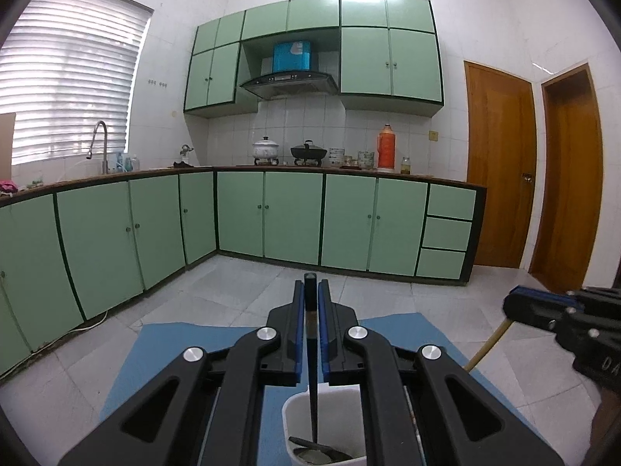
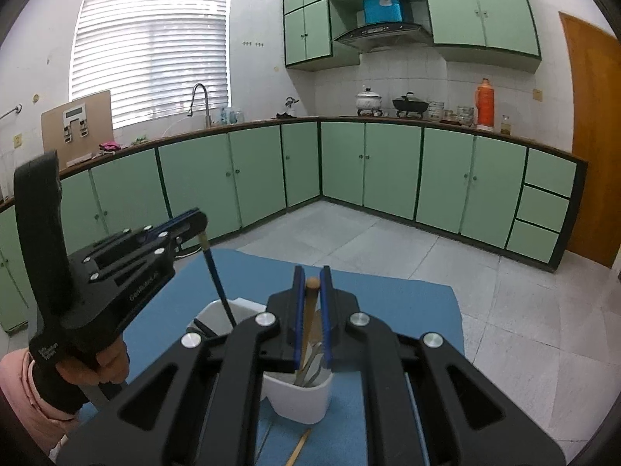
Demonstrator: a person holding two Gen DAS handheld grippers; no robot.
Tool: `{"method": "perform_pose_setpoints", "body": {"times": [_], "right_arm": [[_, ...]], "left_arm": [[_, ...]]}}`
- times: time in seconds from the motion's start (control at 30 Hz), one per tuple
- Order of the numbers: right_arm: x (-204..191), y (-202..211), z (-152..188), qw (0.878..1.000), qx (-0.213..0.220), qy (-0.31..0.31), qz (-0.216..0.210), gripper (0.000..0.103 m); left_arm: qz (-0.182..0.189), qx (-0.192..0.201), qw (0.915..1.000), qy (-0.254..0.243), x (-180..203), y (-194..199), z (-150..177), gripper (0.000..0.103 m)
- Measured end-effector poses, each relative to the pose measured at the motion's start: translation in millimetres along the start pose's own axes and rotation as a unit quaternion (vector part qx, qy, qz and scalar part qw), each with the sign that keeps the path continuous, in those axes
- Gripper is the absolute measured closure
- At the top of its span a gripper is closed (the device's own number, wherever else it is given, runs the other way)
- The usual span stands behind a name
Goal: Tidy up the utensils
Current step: 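Lower both chopsticks into the holder and open both tools, then move both tools back over the remaining chopsticks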
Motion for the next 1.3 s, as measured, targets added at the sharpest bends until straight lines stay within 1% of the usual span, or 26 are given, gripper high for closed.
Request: {"method": "perform_pose_setpoints", "body": {"times": [0.1,0.13,0.17,0.2,0.23,0.27,0.3,0.37,0.43,0.5,0.53,0.57,0.63,0.7,0.77,0.87,0.97,1.03,1.13,1.2,1.23,1.27,1.3], "right_arm": [[7.4,3.5,6.5,1.000,0.002,-0.009,0.005,0.093],[10.0,4.3,8.7,1.000,0.003,-0.013,0.006,0.093],[13.1,5.0,11.2,1.000,0.002,-0.018,0.007,0.092],[15.6,5.5,12.6,1.000,0.001,-0.021,0.008,0.087],[20.7,5.2,12.0,1.000,0.001,-0.025,0.010,0.083],[24.5,6.7,13.5,1.000,0.001,-0.029,0.012,0.074],[27.0,9.0,15.2,0.999,0.003,-0.033,0.011,0.064],[30.2,15.9,17.9,0.999,0.012,-0.039,0.010,0.057],[33.6,25.6,19.6,0.999,0.023,-0.041,0.014,0.055],[37.4,36.9,21.2,0.998,0.039,-0.045,0.022,0.048],[39.1,43.1,22.7,0.997,0.047,-0.047,0.026,0.046],[40.9,50.8,25.2,0.997,0.056,-0.049,0.031,0.042],[43.2,61.8,30.8,0.996,0.066,-0.049,0.041,0.040],[42.3,72.9,41.0,0.995,0.073,-0.047,0.049,0.037],[42.0,83.3,51.2,0.995,0.077,-0.048,0.050,0.035],[40.0,96.9,70.5,0.994,0.076,-0.057,0.047,0.034],[32.9,104.5,100.2,0.995,0.061,-0.067,0.045,0.033],[24.5,107.7,129.5,0.995,0.041,-0.074,0.046,0.033],[9.8,112.6,169.3,0.995,0.026,-0.078,0.061,0.035],[-3.6,118.5,204.7,0.993,0.016,-0.081,0.081,0.040],[-7.5,119.5,214.4,0.993,0.012,-0.085,0.082,0.042],[-13.9,121.8,230.5,0.992,0.008,-0.095,0.081,0.047],[-20.1,124.0,243.5,0.991,0.008,-0.103,0.081,0.050]], "left_arm": [[0.001,0.002,1.0000,0.001,-2.3,2.0,0.5,0.094],[0.002,0.002,1.0000,0.001,-1.4,2.4,-0.7,0.091],[0.001,0.003,1.0000,0.000,-2.1,3.2,-0.5,0.083],[0.000,0.003,1.0000,0.000,-3.0,4.4,-0.3,0.077],[0.000,0.004,1.0000,0.002,-4.8,6.7,0.3,0.065],[-0.001,0.005,1.0000,0.004,-6.0,8.6,0.0,0.059],[0.000,0.007,1.0000,0.006,-7.9,11.9,0.3,0.056],[0.003,0.010,0.9999,0.010,-11.2,19.3,0.4,0.047],[0.000,0.013,0.9998,0.016,-16.7,28.5,1.5,0.043],[-0.002,0.016,0.9997,0.021,-21.0,38.6,2.4,0.040],[-0.002,0.019,0.9995,0.024,-23.0,45.5,3.5,0.036],[-0.003,0.022,0.9994,0.025,-24.0,51.1,4.3,0.033],[-0.005,0.027,0.9993,0.026,-25.9,66.4,8.7,0.028],[-0.008,0.029,0.9992,0.028,-27.2,79.0,13.4,0.025],[-0.012,0.032,0.9991,0.027,-27.6,91.7,18.6,0.022],[-0.017,0.032,0.9991,0.021,-27.1,110.5,27.8,0.021],[-0.028,0.033,0.9989,0.020,-27.5,131.0,41.6,0.019],[-0.034,0.025,0.9990,0.012,-25.2,142.1,54.6,0.019],[-0.034,-0.015,0.9993,0.005,-16.5,160.0,98.0,0.019],[-0.040,-0.040,0.9984,0.005,-10.0,167.9,127.6,0.019],[-0.044,-0.047,0.9979,0.006,-7.0,172.3,140.4,0.020],[-0.047,-0.056,0.9973,0.007,-2.4,177.7,157.3,0.020],[-0.047,-0.063,0.9969,0.006,2.1,181.7,171.5,0.020]]}}
Point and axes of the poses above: each gripper's, at about its wrist camera, not at the fingertips, and y roughly against the way its jaws point, x to its right, z to its underside, the point moved 5 cm from there along -y, roughly the way its jaws point, and after that the axes turned 1 degree about z, right-handed, at the moved point
